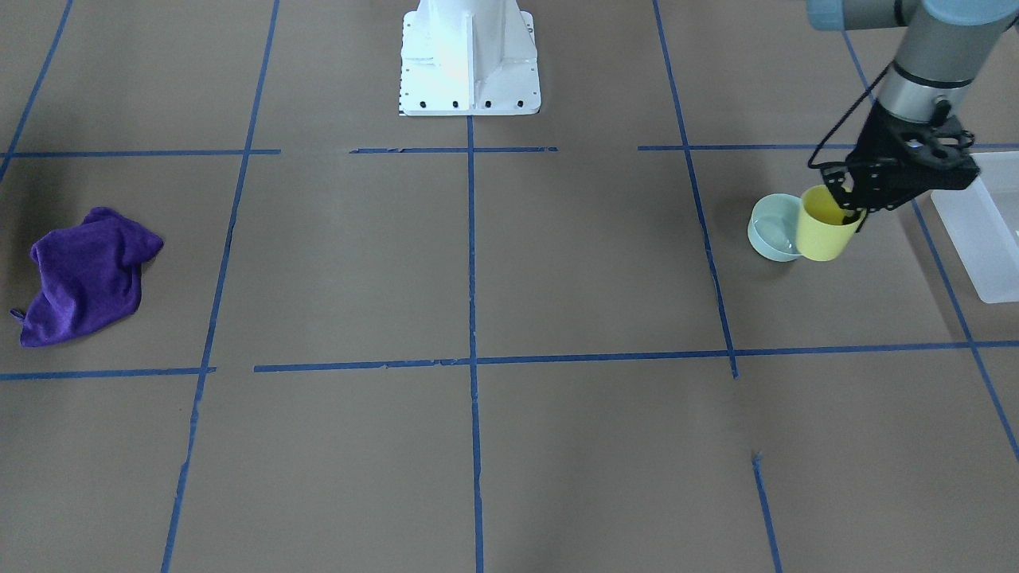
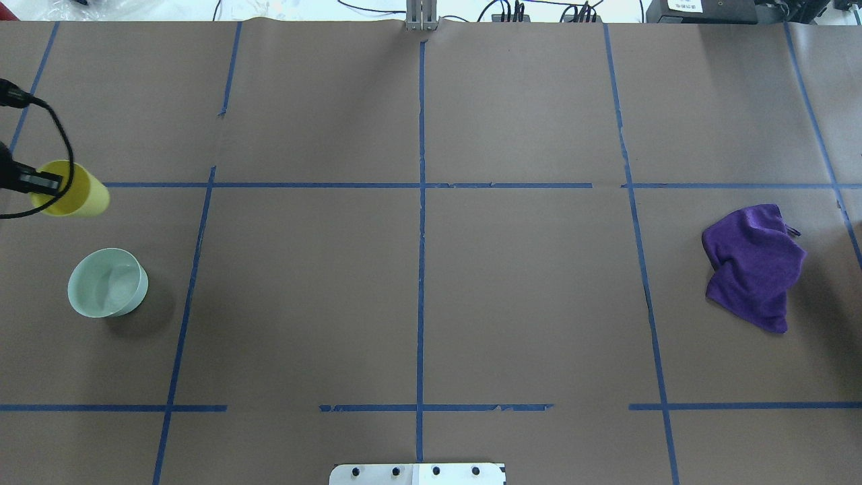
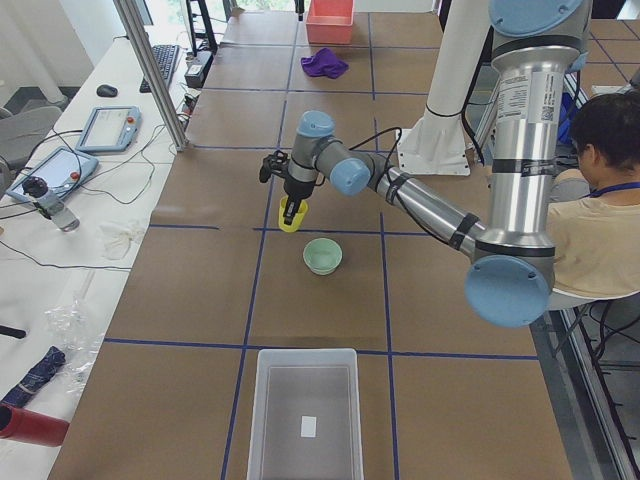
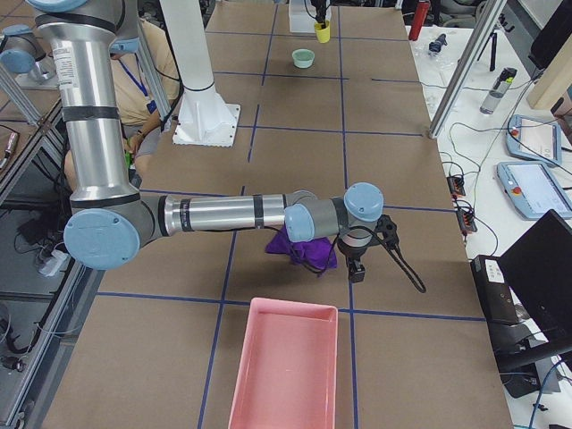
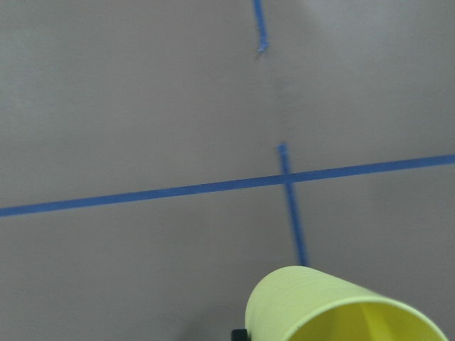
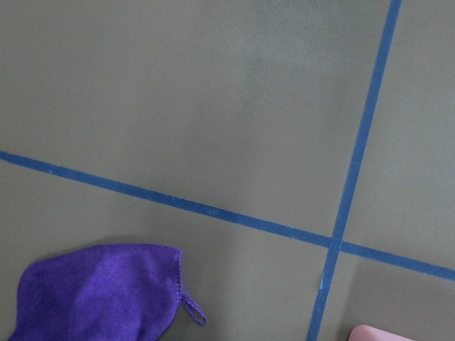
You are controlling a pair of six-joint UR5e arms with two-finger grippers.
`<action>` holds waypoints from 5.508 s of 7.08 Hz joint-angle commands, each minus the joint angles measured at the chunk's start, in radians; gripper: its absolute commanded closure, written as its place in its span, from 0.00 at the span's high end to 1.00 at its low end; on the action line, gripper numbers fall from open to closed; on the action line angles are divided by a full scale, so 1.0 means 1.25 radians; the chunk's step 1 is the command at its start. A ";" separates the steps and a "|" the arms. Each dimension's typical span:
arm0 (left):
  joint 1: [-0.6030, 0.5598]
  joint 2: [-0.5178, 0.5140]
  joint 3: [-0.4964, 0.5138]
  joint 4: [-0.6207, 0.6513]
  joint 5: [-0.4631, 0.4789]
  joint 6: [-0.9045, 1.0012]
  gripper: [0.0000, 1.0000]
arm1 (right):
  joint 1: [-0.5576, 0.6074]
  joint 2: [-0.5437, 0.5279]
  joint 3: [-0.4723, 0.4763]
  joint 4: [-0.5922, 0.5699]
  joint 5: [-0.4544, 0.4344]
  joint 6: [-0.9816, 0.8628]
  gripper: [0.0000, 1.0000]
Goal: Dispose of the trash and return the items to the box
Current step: 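Lift the yellow cup with the left gripper and carry it off the table, then drop the yellow cup into the clear plastic bin with the left gripper, then reach the right gripper down onto the purple cloth and grasp it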
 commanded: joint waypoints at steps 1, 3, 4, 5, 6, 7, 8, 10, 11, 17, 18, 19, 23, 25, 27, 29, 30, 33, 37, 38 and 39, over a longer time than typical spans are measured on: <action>-0.205 0.056 0.162 -0.129 -0.076 0.324 0.00 | 0.000 -0.008 0.017 0.000 0.001 0.011 1.00; -0.351 0.038 0.309 -0.177 -0.089 0.549 0.00 | 0.000 -0.010 0.015 0.000 0.001 0.010 1.00; -0.403 0.022 0.376 -0.184 -0.090 0.628 0.00 | -0.002 -0.012 0.012 0.000 0.000 0.010 1.00; -0.442 0.021 0.431 -0.192 -0.108 0.683 0.00 | -0.005 -0.013 0.011 -0.001 0.000 0.009 1.00; -0.444 0.027 0.474 -0.191 -0.183 0.687 0.00 | -0.006 -0.014 0.011 0.000 0.000 0.010 1.00; -0.444 0.035 0.514 -0.188 -0.274 0.687 0.00 | -0.006 -0.015 0.012 0.000 0.000 0.010 1.00; -0.444 0.038 0.553 -0.186 -0.329 0.687 0.00 | -0.006 -0.018 0.013 0.000 0.000 0.010 1.00; -0.443 0.035 0.598 -0.189 -0.370 0.684 0.00 | -0.007 -0.018 0.013 0.000 0.000 0.010 1.00; -0.443 0.035 0.615 -0.189 -0.375 0.685 0.00 | -0.007 -0.019 0.013 0.000 0.000 0.009 1.00; -0.438 0.025 0.697 -0.210 -0.445 0.684 0.00 | -0.015 -0.019 0.010 0.000 -0.001 0.009 1.00; -0.438 0.025 0.720 -0.237 -0.445 0.684 0.00 | -0.015 -0.019 0.010 0.000 -0.001 0.009 1.00; -0.437 0.025 0.729 -0.241 -0.445 0.684 0.00 | -0.016 -0.018 0.010 0.000 -0.001 0.009 1.00; -0.437 0.025 0.728 -0.242 -0.445 0.684 0.68 | -0.076 -0.019 0.017 0.060 0.007 0.113 1.00; -0.438 0.027 0.704 -0.259 -0.440 0.683 0.97 | -0.115 -0.020 0.030 0.138 0.032 0.244 1.00; -0.486 0.038 0.584 -0.242 -0.434 0.674 0.98 | -0.173 -0.089 0.057 0.301 0.032 0.468 1.00; -0.514 0.038 0.494 -0.205 -0.434 0.588 0.99 | -0.191 -0.154 0.065 0.429 0.044 0.695 1.00; -0.514 0.037 0.480 -0.214 -0.439 0.505 0.99 | -0.196 -0.166 0.065 0.439 0.069 0.713 1.00; -0.509 0.029 0.443 -0.215 -0.446 0.393 0.99 | -0.267 -0.169 0.033 0.441 0.058 0.778 0.82; -0.426 0.024 0.421 -0.266 -0.527 0.261 0.99 | -0.284 -0.161 0.018 0.442 0.044 0.810 0.00; -0.366 0.024 0.415 -0.373 -0.521 0.130 0.99 | -0.281 -0.167 0.030 0.442 0.050 0.809 0.00; -0.311 0.024 0.414 -0.463 -0.519 -0.012 0.99 | -0.277 -0.170 0.054 0.442 0.053 0.809 0.00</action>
